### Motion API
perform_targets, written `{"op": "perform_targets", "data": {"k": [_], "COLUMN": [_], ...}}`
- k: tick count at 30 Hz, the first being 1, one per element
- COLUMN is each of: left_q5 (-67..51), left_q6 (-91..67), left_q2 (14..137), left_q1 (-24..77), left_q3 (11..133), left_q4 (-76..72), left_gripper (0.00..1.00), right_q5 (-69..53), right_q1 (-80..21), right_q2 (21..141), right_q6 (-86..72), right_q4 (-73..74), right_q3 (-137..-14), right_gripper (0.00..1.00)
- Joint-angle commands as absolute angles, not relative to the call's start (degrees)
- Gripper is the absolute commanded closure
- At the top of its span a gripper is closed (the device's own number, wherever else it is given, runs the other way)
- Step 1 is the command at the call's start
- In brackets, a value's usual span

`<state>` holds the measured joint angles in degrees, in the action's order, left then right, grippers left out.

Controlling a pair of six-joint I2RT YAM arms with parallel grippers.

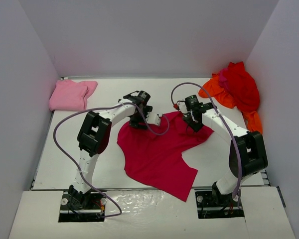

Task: Fold and stack the t-shirts

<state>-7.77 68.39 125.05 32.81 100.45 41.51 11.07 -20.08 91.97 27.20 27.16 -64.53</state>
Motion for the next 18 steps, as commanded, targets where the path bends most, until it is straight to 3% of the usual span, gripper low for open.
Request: {"op": "perform_targets", "data": {"k": [1,3,5,6,7,8,18], "left_q5": [-9.97,-10.11,-10.3,-10.37,-10.43,-10.77,-11.43], "left_q6": [69.89,70.13,70.57,70.58,70.47,70.36,69.79], "left_q2": [122.77,122.78,123.22,123.64,123.77,123.88,124.38], "left_q1": [32.26,32.17,32.15,32.08,32.08,32.04,31.99], "left_q3": [102.62,102.4,102.97,103.26,103.55,103.79,105.72], "left_q4": [40.39,40.25,40.79,40.87,40.76,40.69,41.41], "left_gripper": [0.3,0.4,0.68,0.74,0.91,1.0,1.0], "right_q5": [11.05,10.99,11.07,11.07,11.07,11.07,11.16], "right_q1": [-19.6,-19.6,-19.6,-19.6,-19.6,-19.6,-19.34], "right_q2": [92.78,93.15,93.44,93.51,93.52,93.48,93.34], "right_q6": [26.74,26.81,26.69,26.55,26.49,26.49,26.46], "right_q4": [26.54,26.54,26.54,26.54,26.49,26.49,26.37], "right_q3": [-66.88,-66.88,-66.97,-66.97,-66.92,-66.85,-66.62], "right_gripper": [0.66,0.66,0.66,0.66,0.66,0.66,0.66]}}
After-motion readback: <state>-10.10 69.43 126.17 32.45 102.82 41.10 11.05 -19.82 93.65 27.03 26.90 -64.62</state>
